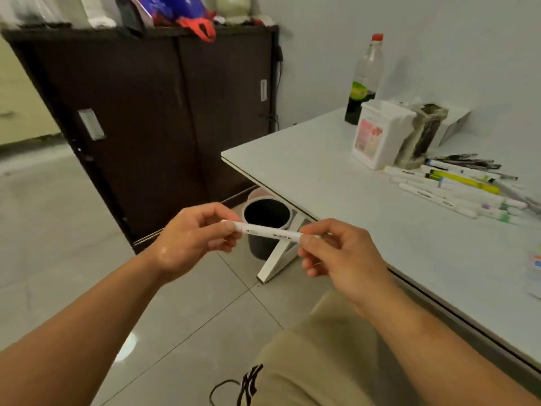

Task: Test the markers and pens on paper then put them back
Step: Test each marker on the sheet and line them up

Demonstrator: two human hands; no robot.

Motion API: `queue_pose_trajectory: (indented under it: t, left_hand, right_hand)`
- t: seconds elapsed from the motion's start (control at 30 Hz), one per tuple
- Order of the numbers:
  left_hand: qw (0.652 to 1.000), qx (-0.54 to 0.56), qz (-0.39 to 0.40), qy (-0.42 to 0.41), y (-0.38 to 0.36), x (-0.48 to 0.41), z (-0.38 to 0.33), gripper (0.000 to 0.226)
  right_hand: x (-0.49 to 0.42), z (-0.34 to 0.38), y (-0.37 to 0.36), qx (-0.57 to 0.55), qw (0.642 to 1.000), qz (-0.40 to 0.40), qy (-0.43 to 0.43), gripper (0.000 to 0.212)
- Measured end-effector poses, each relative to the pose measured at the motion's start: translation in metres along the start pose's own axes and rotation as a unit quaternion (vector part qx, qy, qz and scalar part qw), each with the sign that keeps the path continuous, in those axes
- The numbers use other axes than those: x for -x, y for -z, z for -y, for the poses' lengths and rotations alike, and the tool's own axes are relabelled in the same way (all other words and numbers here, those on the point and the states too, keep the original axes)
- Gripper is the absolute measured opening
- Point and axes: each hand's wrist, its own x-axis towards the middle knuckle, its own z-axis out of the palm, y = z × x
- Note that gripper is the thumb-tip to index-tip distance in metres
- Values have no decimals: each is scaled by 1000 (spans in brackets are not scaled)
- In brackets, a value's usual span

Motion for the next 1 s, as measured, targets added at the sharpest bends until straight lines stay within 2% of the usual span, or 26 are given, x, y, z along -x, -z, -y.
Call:
queue_pose_trajectory:
  t: [0.1, 0.17, 0.33, 0.43, 0.7, 0.77, 0.87, 0.93, 1.0]
  left_hand:
    - [997, 51, -30, 53, 32, 12, 38, 24]
    - [987, 85, -82, 108, 51, 11, 68, 18]
    - [921, 162, -261, 240, 78, -27, 164, 9]
    - [897, 159, -298, 287, 81, -79, 221, 10]
    - [901, 26, -282, 329, 75, -274, 347, 3]
    - [907, -53, -256, 331, 76, -320, 375, 13]
    - [902, -230, -185, 316, 74, -380, 408, 31]
    - [905, -258, -161, 298, 66, -410, 425, 32]
    - [905, -286, -150, 278, 60, -432, 443, 25]
  right_hand:
    - [-14, -28, -35, 33, 998, 34, -45, 15]
    - [-27, -52, -50, 70, 993, 41, -90, 22]
    - [-67, -127, -73, 242, 956, 55, -155, 34]
    - [-100, -163, -85, 312, 934, 70, -160, 29]
    - [-220, -225, -109, 419, 888, 82, -172, 13]
    - [-247, -241, -110, 427, 880, 78, -193, 12]
    - [-280, -268, -107, 434, 873, 55, -215, 11]
    - [-295, -284, -104, 444, 867, 39, -222, 12]
    - [-308, -297, -103, 461, 856, 34, -232, 12]
